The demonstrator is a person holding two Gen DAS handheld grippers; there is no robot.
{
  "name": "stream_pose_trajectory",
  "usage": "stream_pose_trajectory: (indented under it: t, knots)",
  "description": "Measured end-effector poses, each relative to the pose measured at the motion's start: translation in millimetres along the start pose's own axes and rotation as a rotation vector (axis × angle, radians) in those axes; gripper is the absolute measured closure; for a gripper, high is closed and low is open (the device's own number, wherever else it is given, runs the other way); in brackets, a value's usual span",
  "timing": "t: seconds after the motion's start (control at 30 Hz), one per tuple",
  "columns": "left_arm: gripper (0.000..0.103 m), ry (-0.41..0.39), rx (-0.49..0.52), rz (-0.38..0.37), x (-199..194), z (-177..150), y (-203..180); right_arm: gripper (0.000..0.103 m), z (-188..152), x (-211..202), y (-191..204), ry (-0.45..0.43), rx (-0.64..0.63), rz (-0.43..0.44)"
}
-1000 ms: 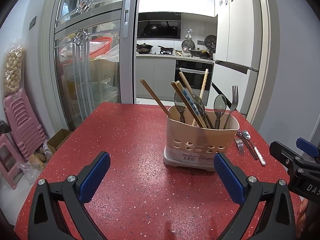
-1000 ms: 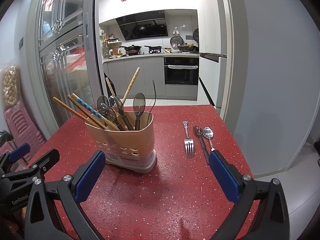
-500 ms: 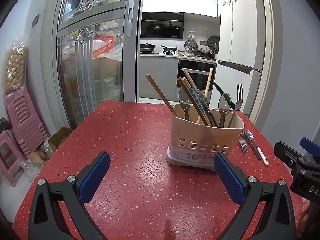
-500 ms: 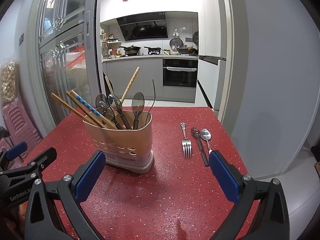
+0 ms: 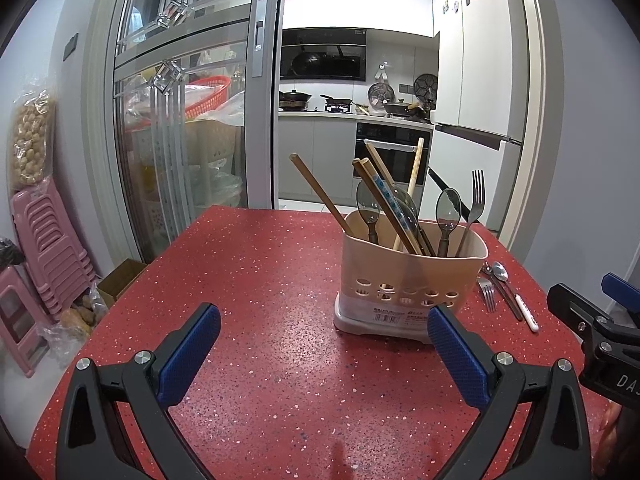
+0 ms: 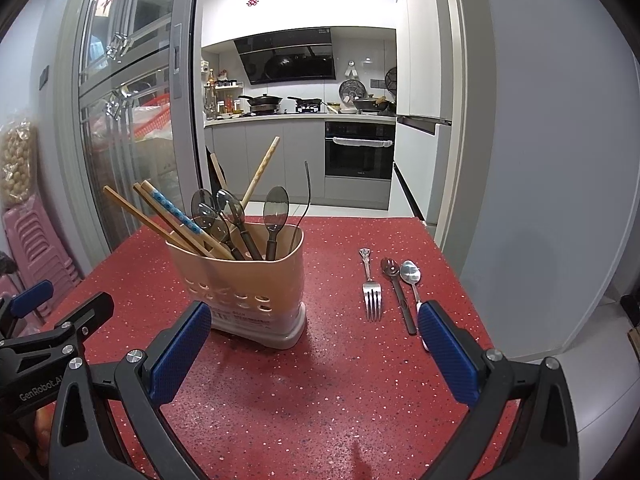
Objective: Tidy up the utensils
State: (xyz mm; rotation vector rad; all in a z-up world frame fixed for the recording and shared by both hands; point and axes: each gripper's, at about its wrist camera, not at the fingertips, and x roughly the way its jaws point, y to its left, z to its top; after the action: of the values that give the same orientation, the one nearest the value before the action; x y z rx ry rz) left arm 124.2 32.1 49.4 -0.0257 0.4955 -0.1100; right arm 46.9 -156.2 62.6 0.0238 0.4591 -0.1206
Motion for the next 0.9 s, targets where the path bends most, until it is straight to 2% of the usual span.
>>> stream_pose_trajectory:
  t: [0.9]
  knots:
    - [0.0,0.003,-0.004,0.005,2.9,1.0,-0.9,0.0,0.0,-0.5,-0.1,0.003,0.002,0.003]
